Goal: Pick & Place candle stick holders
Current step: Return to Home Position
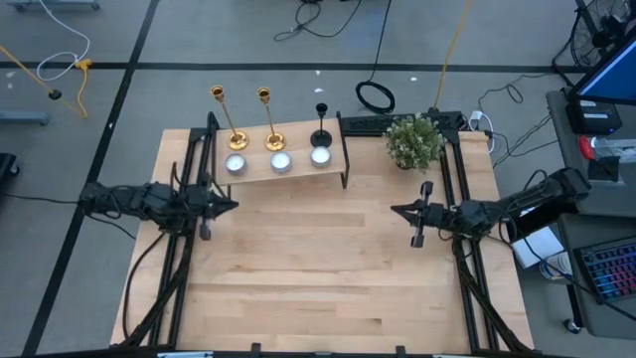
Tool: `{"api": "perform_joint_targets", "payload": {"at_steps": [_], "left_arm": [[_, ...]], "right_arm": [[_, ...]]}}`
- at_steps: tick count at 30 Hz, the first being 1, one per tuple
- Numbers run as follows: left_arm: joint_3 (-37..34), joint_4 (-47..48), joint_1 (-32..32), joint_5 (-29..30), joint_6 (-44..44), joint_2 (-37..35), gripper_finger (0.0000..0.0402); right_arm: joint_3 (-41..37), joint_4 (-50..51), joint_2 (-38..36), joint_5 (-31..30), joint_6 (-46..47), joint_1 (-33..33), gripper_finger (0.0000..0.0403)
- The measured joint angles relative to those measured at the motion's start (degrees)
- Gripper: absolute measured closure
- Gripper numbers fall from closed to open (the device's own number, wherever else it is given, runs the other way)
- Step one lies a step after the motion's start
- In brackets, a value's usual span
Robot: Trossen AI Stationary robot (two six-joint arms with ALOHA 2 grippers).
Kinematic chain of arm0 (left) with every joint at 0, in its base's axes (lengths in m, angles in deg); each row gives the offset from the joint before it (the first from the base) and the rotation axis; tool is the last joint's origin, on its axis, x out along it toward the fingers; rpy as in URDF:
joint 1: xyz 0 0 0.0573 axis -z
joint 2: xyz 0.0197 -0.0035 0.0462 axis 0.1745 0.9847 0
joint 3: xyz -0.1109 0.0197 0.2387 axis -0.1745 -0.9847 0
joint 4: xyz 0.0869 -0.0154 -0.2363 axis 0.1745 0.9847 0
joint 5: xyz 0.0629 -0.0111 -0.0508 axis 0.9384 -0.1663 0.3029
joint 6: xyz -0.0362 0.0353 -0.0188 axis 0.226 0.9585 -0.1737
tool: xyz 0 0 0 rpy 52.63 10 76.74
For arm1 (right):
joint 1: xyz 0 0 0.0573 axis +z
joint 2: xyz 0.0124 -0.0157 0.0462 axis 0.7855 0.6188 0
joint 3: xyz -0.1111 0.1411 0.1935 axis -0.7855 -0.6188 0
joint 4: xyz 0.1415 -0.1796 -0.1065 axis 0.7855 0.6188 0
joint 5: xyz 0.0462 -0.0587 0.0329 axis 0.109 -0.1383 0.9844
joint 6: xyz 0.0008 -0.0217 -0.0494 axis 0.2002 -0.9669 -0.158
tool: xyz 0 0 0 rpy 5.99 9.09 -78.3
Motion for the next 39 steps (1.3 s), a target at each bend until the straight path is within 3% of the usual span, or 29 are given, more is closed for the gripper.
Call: {"api": "perform_joint_targets", "payload": {"at_steps": [5, 10, 18, 24, 32, 39], "left_arm": [[-2.6, -3.39, 0.01, -6.3, 3.47, -2.22, 0.0397], [-5.25, -5.38, 0.01, -6.95, 3.46, -2.58, 0.0383], [-14.55, -22.08, 0.0, -11.9, 7.14, -2.62, 0.0398], [-14.44, -22.47, 0.0, -11.69, 6.67, -2.19, 0.0382], [-14.37, -21.18, -0.01, -11.68, 6.39, -2.12, 0.0398], [-14.37, -21.43, 0.0, -11.52, 6.28, -2.12, 0.0372]], "right_arm": [[-0.05, 0.0, -0.53, -0.03, 0.27, 0.0, 0.0403], [-0.09, 0.04, -0.53, -0.03, 0.73, 0.0, 0.0403], [-0.14, 0.04, -0.53, -0.05, -1.12, 0.0, 0.0403], [-0.18, 0.22, -0.48, -0.05, -4.3, 0.0, 0.0403], [-0.18, 0.22, -0.48, 0.13, -3.8, -0.02, 0.0403], [-0.18, 0.24, -0.48, 0.15, -3.71, 0.0, 0.0403]]}}
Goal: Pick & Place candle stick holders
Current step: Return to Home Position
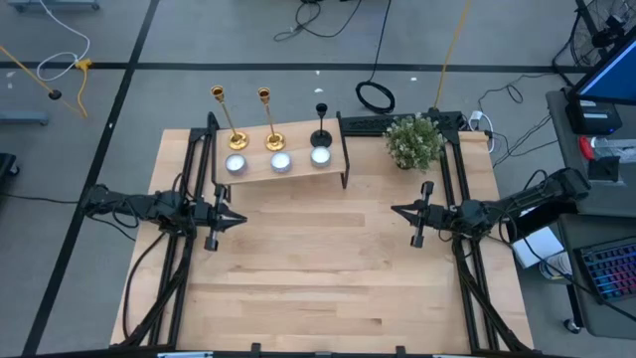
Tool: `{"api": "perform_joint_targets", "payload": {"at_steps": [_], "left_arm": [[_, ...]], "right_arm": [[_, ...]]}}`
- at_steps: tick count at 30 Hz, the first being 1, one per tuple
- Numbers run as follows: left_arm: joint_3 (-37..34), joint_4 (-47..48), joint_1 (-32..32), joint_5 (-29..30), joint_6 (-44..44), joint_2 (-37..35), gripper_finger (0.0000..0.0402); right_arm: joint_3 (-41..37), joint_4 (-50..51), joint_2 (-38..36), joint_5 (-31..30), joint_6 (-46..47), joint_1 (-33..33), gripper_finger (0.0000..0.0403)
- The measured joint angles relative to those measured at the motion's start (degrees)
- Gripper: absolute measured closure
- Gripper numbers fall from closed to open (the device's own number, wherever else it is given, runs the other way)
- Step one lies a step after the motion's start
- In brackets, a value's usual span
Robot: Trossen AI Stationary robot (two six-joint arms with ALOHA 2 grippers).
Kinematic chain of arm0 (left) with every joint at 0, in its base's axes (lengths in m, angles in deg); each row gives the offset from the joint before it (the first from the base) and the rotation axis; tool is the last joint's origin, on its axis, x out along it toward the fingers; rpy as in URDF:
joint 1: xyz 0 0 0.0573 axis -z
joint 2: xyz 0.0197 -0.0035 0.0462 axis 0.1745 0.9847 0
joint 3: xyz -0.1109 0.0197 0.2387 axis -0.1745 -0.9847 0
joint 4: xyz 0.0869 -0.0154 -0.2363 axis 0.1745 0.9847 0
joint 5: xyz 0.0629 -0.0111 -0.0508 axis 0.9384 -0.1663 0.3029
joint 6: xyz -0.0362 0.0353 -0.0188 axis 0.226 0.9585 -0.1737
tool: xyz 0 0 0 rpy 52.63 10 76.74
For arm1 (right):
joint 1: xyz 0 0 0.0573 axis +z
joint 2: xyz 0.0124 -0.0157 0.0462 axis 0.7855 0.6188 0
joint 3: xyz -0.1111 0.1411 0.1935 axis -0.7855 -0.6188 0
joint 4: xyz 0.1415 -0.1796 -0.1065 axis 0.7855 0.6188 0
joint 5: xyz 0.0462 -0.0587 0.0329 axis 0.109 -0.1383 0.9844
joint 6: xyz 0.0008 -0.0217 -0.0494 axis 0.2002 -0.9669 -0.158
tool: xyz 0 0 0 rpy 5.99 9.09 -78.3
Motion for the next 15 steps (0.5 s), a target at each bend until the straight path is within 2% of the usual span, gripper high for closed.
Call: {"api": "perform_joint_targets", "payload": {"at_steps": [15], "left_arm": [[-0.04, -1.27, -0.01, 0.3, 0.0, 0.0, 0.0364]], "right_arm": [[-0.02, -0.01, 0.0, 0.01, 0.02, 0.0, 0.0403]]}}
